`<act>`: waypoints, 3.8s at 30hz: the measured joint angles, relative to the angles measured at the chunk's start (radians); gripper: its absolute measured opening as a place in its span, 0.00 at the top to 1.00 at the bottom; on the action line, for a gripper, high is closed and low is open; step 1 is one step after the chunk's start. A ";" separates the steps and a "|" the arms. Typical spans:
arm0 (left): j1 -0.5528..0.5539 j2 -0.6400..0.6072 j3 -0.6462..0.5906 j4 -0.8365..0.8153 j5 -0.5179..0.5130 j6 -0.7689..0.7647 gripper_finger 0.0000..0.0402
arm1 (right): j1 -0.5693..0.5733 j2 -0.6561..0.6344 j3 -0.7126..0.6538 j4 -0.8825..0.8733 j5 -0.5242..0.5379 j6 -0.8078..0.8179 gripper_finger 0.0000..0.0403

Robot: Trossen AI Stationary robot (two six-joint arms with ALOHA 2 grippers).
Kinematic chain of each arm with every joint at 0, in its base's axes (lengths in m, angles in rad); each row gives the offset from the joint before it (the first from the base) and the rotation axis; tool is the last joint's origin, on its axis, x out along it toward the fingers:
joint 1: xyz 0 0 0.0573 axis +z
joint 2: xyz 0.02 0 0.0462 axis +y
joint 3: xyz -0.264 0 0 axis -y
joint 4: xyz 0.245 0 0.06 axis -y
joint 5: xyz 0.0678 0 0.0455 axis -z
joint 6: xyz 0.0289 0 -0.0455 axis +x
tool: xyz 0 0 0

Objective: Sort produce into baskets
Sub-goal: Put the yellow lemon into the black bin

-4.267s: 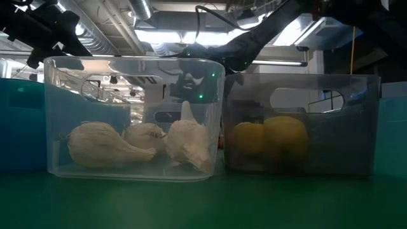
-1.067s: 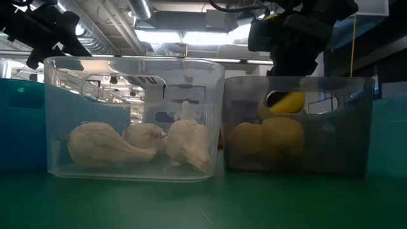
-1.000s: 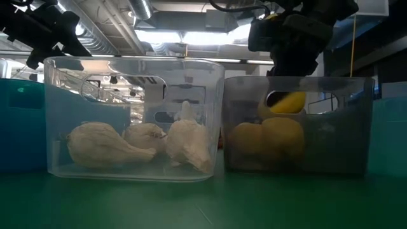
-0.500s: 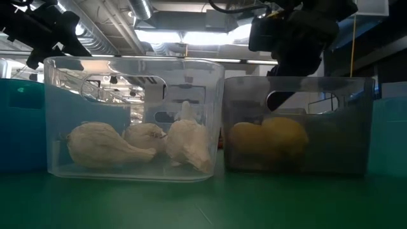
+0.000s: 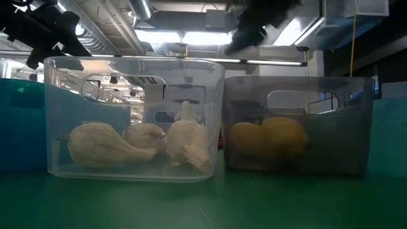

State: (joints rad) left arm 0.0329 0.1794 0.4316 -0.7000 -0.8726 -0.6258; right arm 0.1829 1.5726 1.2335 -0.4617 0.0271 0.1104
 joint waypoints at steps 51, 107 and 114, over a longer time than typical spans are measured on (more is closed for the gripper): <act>0.000 0.000 0.000 0.000 -0.004 0.001 0.41 | -0.356 0.746 0.572 0.406 -0.159 -0.459 0.16; 0.000 0.000 0.000 0.000 -0.001 0.000 0.41 | -0.364 0.631 0.571 0.293 -0.154 -0.409 0.53; 0.000 0.000 0.000 -0.001 -0.002 0.000 0.41 | -0.345 0.464 0.571 0.149 -0.178 -0.458 0.53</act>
State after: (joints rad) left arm 0.0328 0.1794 0.4313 -0.7006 -0.8744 -0.6259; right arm -0.1618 2.0368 1.8046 -0.3130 -0.1505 -0.3479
